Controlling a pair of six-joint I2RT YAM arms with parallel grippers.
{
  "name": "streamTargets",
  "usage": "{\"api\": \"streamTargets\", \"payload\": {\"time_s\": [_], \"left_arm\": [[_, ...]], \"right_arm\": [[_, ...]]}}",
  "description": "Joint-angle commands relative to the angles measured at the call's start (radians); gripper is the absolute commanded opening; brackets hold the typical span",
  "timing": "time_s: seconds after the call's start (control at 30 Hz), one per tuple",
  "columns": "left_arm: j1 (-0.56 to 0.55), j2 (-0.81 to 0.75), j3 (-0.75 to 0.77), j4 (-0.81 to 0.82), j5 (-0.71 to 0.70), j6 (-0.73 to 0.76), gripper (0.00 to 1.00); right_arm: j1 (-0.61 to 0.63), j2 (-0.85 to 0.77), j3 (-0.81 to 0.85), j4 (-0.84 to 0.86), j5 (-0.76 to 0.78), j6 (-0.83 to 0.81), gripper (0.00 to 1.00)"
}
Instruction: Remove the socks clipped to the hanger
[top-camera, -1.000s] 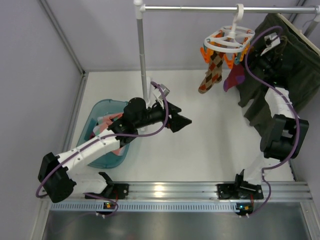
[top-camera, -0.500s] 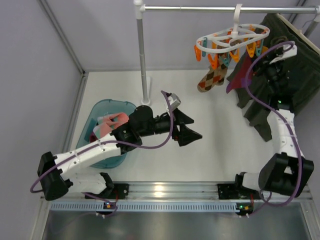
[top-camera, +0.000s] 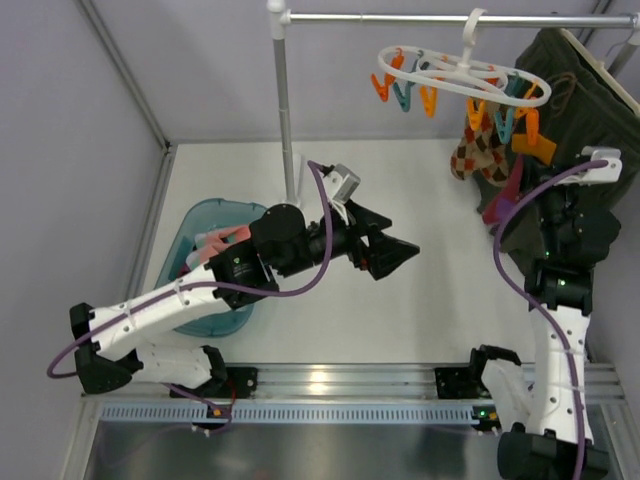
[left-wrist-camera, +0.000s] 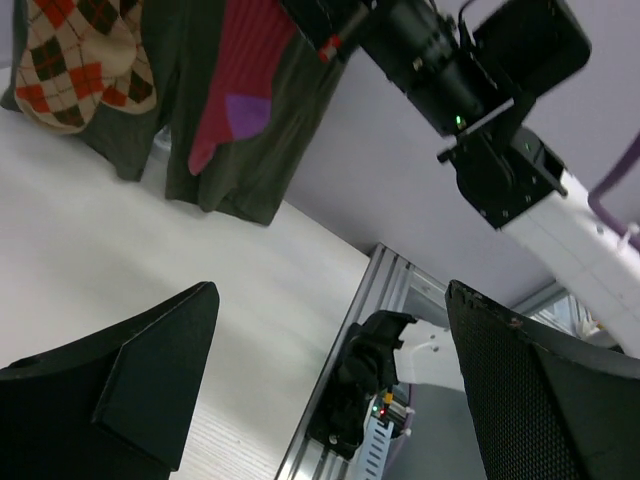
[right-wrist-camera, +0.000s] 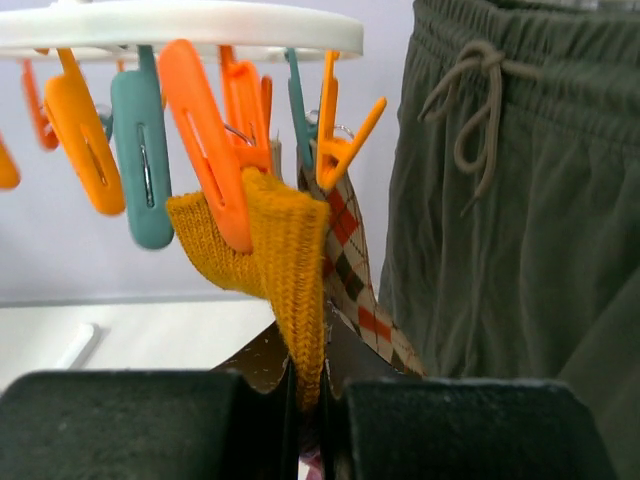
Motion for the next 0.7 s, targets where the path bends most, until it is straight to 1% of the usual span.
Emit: {"api": "streamTargets", "payload": {"time_s": [0.0,0.03,0.1,0.13,0.17,0.2,0.23,0.3,0.33,0.37,0.4,0.43,0.47,0.5,0.53,0.57,0.6,0.63,0.67], "left_arm": [[-0.005,0.034,0.115,-0.066,-0.085,0.004,0.99],[-0.006,0.050,0.176,-0.098,-0.087,0.011,0.98],[-0.009,0.119,0.244,-0.131,-0.093,0.038,0.99],[-0.009,0.144,0.313,-0.151,-0.097,0.047,0.99],[-0.011,0.165,0.345,-0.158,-0.113,0.060,0.99],[-0.011,0.207,0.383,-0.171,-0.129,0.081,0.99],[-0.009,0.224,0.441,-0.184,-0.148,0.093,0.98],[-0.009,0.256,0.497,-0.186,-0.188,0.139,0.99],[-0.009,0.290,0.525,-0.189,-0.211,0.149,0.99],[-0.008,0.314,0.596,-0.215,-0.229,0.161,0.99],[-0.003,0.336,0.632,-0.230,-0.276,0.182,0.99],[0.000,0.357,0.670,-0.246,-0.294,0.189,0.99],[0.004,0.408,0.699,-0.258,-0.300,0.193,0.99],[0.023,0.428,0.767,-0.292,-0.298,0.190,0.99],[0.037,0.457,0.799,-0.310,-0.297,0.186,0.99],[0.050,0.501,0.831,-0.329,-0.286,0.180,0.98],[0.081,0.532,0.903,-0.370,-0.269,0.176,0.99],[0.096,0.555,0.936,-0.387,-0.265,0.176,0.99],[0.107,0.601,0.971,-0.407,-0.260,0.186,0.99]], "right_arm": [[0.038,-0.095,-0.044,-0.119,0.057,0.015,0.00],[0.047,-0.107,-0.047,-0.131,0.071,0.018,0.00],[0.091,-0.133,-0.048,-0.160,0.080,0.021,0.00],[0.114,-0.137,-0.047,-0.169,0.126,0.009,0.00],[0.174,-0.141,-0.044,-0.186,0.155,0.003,0.00],[0.205,-0.143,-0.038,-0.191,0.198,0.001,0.00],[0.228,-0.144,-0.035,-0.192,0.206,0.000,0.00],[0.315,-0.140,-0.022,-0.192,0.231,0.000,0.00],[0.337,-0.138,-0.018,-0.220,0.251,0.000,0.00],[0.387,-0.135,-0.015,-0.228,0.266,-0.003,0.00],[0.416,-0.131,-0.012,-0.225,0.322,-0.008,0.00],[0.444,-0.129,-0.015,-0.214,0.333,-0.020,0.00],[0.502,-0.124,-0.018,-0.205,0.353,-0.026,0.00],[0.533,-0.111,-0.021,-0.205,0.410,-0.032,0.00],[0.564,-0.101,-0.018,-0.205,0.442,-0.057,0.00],[0.623,-0.091,-0.018,-0.176,0.471,-0.069,0.00],[0.651,-0.075,-0.024,-0.163,0.517,-0.080,0.00],[0.676,-0.069,-0.030,-0.128,0.542,-0.095,0.00],[0.726,-0.063,-0.033,-0.116,0.565,-0.106,0.00]]}}
